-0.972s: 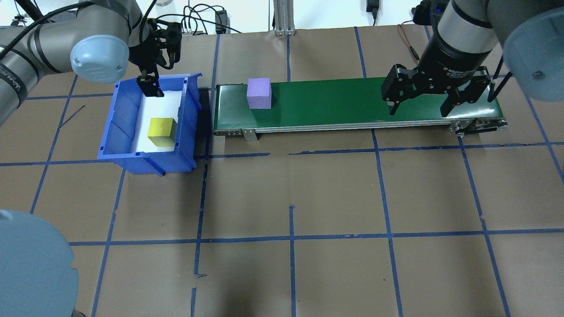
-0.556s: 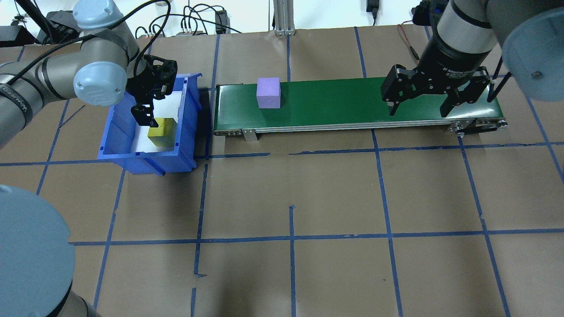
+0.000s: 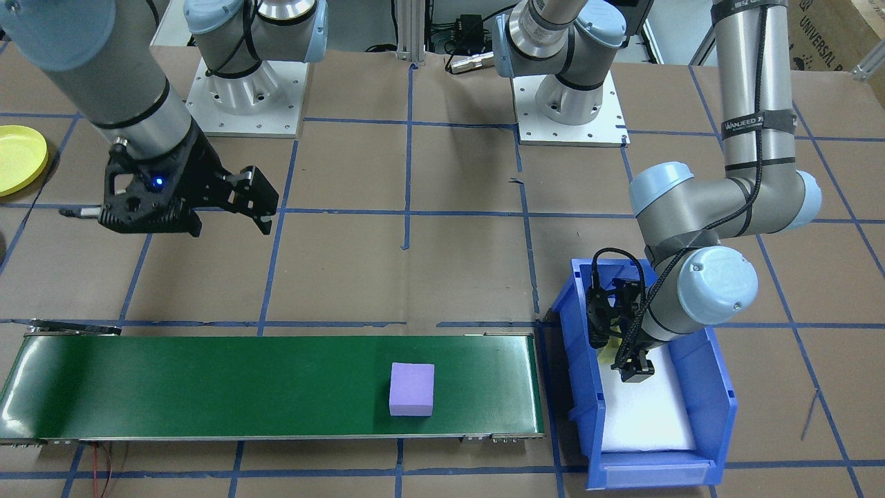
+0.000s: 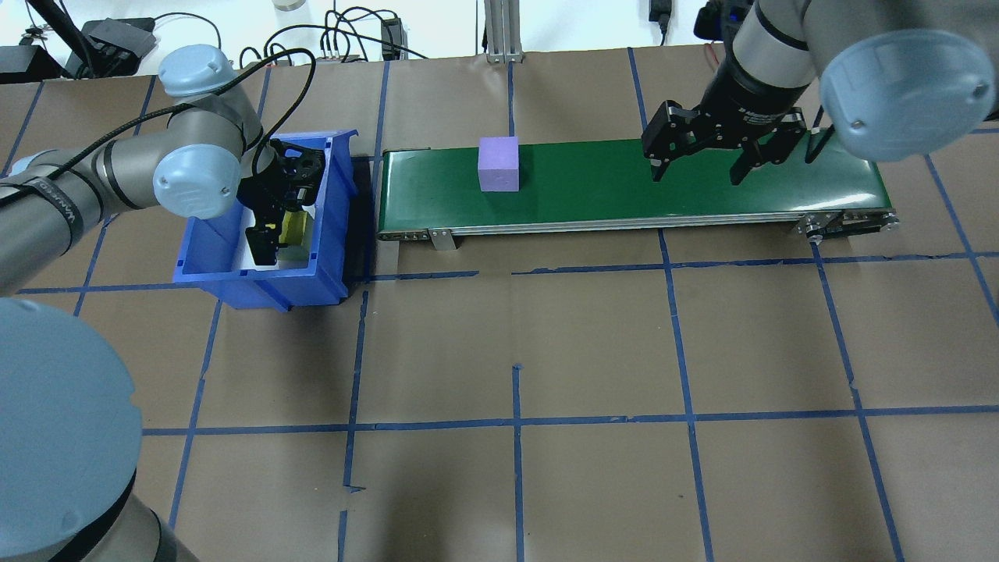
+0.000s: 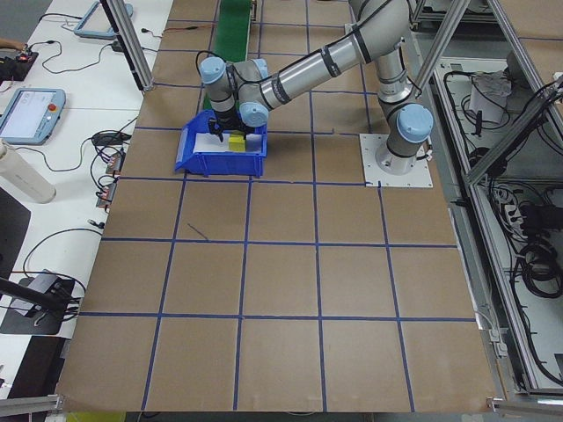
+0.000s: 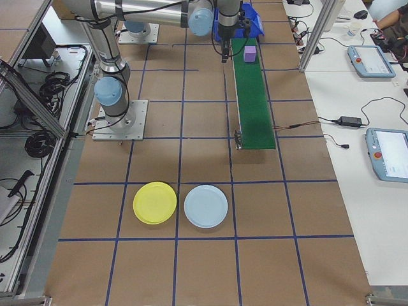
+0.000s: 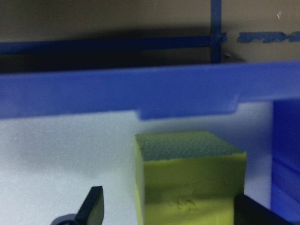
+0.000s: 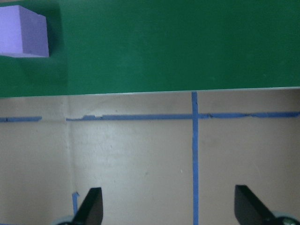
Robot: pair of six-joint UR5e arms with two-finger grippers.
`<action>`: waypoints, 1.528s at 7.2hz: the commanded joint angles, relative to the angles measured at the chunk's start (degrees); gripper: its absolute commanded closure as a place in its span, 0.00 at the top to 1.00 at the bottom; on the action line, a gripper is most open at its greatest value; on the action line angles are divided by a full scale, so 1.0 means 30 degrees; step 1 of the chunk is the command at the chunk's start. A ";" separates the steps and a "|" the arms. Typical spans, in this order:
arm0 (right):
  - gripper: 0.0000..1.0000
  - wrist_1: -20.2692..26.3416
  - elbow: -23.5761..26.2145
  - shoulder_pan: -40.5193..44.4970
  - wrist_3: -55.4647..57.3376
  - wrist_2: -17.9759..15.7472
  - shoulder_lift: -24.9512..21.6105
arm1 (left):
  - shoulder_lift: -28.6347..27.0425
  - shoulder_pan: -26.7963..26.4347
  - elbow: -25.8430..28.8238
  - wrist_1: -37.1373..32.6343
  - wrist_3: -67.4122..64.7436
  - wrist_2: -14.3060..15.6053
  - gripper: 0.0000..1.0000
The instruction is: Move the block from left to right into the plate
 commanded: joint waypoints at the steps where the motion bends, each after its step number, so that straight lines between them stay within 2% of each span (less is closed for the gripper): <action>1: 1.00 -0.2385 -0.0309 -0.0001 0.0221 0.0628 0.2150 | -0.0126 -0.0001 -0.0119 0.0569 0.0184 -0.0534 0.97; 2: 1.00 -0.3114 -0.0515 -0.0001 0.0659 0.0716 0.2795 | -0.0126 -0.0001 -0.0234 0.0600 0.0157 -0.0508 0.96; 3: 1.00 -0.3818 -0.0894 -0.0001 0.1069 0.1616 0.4078 | -0.0126 -0.0001 0.0054 0.0600 0.0186 -0.0537 0.95; 4: 1.00 -0.3854 -0.1507 0.0028 0.1856 0.1886 0.4815 | -0.0097 -0.0001 0.0115 0.0629 0.0186 -0.0450 0.75; 5: 1.00 -0.3854 -0.2238 0.0028 0.2473 0.1946 0.5316 | 0.0135 -0.0001 0.0232 0.0629 0.0186 -0.0246 0.62; 6: 1.00 -0.3854 -0.2622 0.0028 0.2566 0.2034 0.5437 | 0.0573 -0.0001 0.0813 0.0571 0.0041 -0.0186 0.54; 9: 1.00 -0.3854 -0.3180 0.0028 0.3095 0.2621 0.6196 | 0.0928 -0.0349 0.4349 0.0075 -0.1127 -0.0419 0.47; 10: 1.00 -0.3854 -0.3270 0.0028 0.3124 0.2621 0.6345 | 0.0755 -0.1629 0.6162 -0.2393 -0.3104 -0.0362 0.45; 11: 1.00 -0.3854 -0.3096 0.0028 0.3298 0.2621 0.6404 | 0.0289 -0.3121 0.7108 -0.2881 -0.4748 -0.0216 0.45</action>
